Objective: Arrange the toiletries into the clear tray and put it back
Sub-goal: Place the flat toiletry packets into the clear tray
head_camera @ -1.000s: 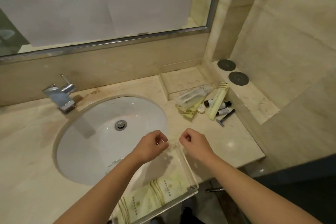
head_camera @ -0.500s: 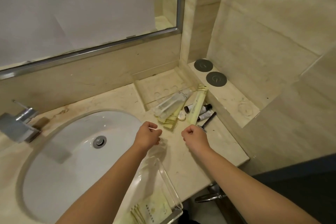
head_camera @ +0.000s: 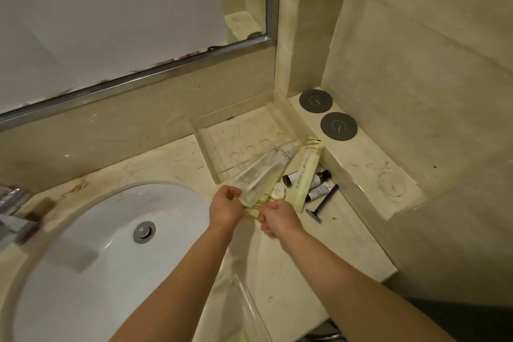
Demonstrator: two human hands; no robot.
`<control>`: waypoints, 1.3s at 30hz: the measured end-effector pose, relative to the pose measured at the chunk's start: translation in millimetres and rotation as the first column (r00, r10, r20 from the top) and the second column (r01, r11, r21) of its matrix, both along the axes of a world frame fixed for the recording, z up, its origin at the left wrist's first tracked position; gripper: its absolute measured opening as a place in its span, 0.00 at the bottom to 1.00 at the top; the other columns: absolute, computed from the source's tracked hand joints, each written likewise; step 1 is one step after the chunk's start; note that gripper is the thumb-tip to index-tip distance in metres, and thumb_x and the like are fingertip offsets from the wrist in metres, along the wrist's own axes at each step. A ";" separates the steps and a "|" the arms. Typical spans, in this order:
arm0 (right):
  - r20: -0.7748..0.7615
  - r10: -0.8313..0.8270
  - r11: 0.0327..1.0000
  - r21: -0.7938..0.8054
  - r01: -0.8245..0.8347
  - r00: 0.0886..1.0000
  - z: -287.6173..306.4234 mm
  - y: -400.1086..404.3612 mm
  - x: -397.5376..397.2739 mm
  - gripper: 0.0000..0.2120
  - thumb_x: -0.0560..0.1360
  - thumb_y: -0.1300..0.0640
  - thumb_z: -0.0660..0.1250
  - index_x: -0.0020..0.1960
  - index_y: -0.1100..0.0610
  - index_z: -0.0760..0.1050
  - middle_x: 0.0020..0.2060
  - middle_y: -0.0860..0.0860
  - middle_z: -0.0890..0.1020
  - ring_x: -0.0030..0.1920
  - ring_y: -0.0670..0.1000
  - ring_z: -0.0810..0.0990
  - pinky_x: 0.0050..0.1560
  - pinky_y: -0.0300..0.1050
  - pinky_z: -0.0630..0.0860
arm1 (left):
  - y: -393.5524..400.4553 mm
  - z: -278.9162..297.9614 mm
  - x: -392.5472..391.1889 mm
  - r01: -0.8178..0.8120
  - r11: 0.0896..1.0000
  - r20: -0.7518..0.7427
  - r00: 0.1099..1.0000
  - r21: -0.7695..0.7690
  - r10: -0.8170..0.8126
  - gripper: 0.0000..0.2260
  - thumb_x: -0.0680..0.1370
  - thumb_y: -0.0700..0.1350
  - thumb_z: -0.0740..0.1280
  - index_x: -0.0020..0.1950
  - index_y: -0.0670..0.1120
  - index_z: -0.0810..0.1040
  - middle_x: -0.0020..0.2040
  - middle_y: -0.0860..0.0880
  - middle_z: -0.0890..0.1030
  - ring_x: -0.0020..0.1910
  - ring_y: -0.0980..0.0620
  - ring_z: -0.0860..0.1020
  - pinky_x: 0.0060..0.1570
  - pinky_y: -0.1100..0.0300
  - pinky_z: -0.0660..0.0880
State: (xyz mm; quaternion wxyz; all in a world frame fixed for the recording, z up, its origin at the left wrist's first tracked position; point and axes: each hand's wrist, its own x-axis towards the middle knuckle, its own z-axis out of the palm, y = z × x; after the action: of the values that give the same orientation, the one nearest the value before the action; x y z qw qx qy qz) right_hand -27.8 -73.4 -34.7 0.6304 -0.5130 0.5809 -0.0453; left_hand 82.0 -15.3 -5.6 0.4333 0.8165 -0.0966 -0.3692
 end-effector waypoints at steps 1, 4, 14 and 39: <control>0.008 -0.003 1.000 0.009 0.003 1.000 -1.4 -1.6 2.3 0.10 0.65 0.49 0.65 0.44 0.52 0.77 0.31 0.48 0.82 0.29 0.50 0.77 0.35 0.48 0.73 | -0.7 -1.5 0.7 0.009 1.000 0.003 1.000 -0.005 -0.009 0.16 0.72 0.31 0.57 0.44 0.49 0.78 0.49 0.44 0.82 0.43 0.46 0.78 0.49 0.47 0.79; 0.013 -0.006 1.000 0.008 0.006 1.000 -4.3 -6.6 8.1 0.07 0.70 0.51 0.65 0.44 0.54 0.76 0.32 0.48 0.82 0.28 0.49 0.78 0.35 0.47 0.72 | -3.7 -2.3 1.1 0.013 1.000 0.040 0.999 -0.014 -0.012 0.14 0.73 0.33 0.58 0.43 0.49 0.78 0.44 0.44 0.80 0.40 0.47 0.77 0.43 0.50 0.77; 0.171 -0.132 0.983 0.147 0.107 0.976 -5.6 -7.5 12.5 0.06 0.73 0.63 0.67 0.46 0.57 0.71 0.34 0.54 0.82 0.31 0.52 0.81 0.40 0.47 0.79 | 0.1 9.2 2.7 -0.013 1.000 -0.021 1.000 -0.019 0.013 0.12 0.74 0.37 0.66 0.46 0.51 0.64 0.43 0.39 0.78 0.40 0.43 0.79 0.50 0.41 0.79; 0.389 -0.469 0.867 0.373 0.329 0.793 45.3 50.8 9.2 0.18 0.73 0.75 0.62 0.62 0.66 0.71 0.44 0.60 0.79 0.41 0.54 0.79 0.36 0.42 0.80 | 69.5 67.1 24.7 -0.180 0.959 0.143 0.966 -0.220 0.214 0.07 0.74 0.36 0.59 0.38 0.46 0.68 0.36 0.49 0.70 0.36 0.50 0.69 0.39 0.54 0.72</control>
State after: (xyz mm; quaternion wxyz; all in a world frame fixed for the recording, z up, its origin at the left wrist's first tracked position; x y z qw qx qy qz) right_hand -18.6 -22.6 10.5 0.7943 -0.2541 0.5076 -0.2165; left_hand 106.7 54.2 61.6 0.5403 0.8007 -0.0878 -0.2434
